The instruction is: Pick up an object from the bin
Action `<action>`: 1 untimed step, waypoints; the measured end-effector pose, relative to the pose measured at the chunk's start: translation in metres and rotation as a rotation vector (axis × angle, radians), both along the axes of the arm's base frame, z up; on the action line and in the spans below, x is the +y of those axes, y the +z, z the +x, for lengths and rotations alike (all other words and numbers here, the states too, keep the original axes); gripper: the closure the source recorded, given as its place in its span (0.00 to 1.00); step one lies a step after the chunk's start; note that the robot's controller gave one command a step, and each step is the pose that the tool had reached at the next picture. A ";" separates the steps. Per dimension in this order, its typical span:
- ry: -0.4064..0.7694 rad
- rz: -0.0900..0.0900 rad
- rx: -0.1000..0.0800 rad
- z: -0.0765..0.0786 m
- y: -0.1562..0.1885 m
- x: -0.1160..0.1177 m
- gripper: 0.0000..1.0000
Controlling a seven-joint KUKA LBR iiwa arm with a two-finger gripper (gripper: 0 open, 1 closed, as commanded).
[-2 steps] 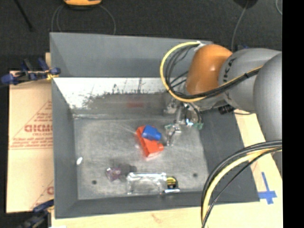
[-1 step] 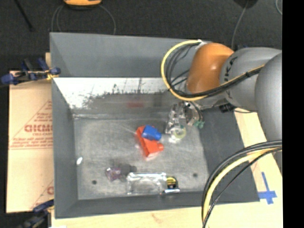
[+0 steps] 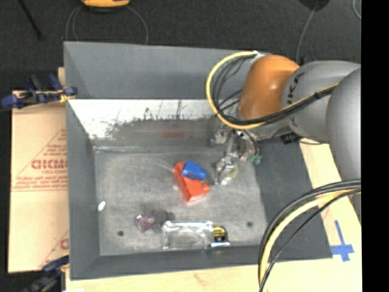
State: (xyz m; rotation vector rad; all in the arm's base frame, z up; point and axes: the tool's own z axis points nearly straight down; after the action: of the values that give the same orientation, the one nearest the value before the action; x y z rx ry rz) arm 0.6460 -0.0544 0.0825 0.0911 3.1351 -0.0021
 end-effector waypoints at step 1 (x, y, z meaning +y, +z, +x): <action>0.089 -0.002 -0.015 -0.053 -0.006 0.072 0.00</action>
Offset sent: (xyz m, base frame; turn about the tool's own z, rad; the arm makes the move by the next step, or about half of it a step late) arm -0.0575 0.0723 -0.0125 -0.0853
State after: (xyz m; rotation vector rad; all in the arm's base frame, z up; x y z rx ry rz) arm 0.5932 0.0176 0.0761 -0.0489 3.1208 -0.0040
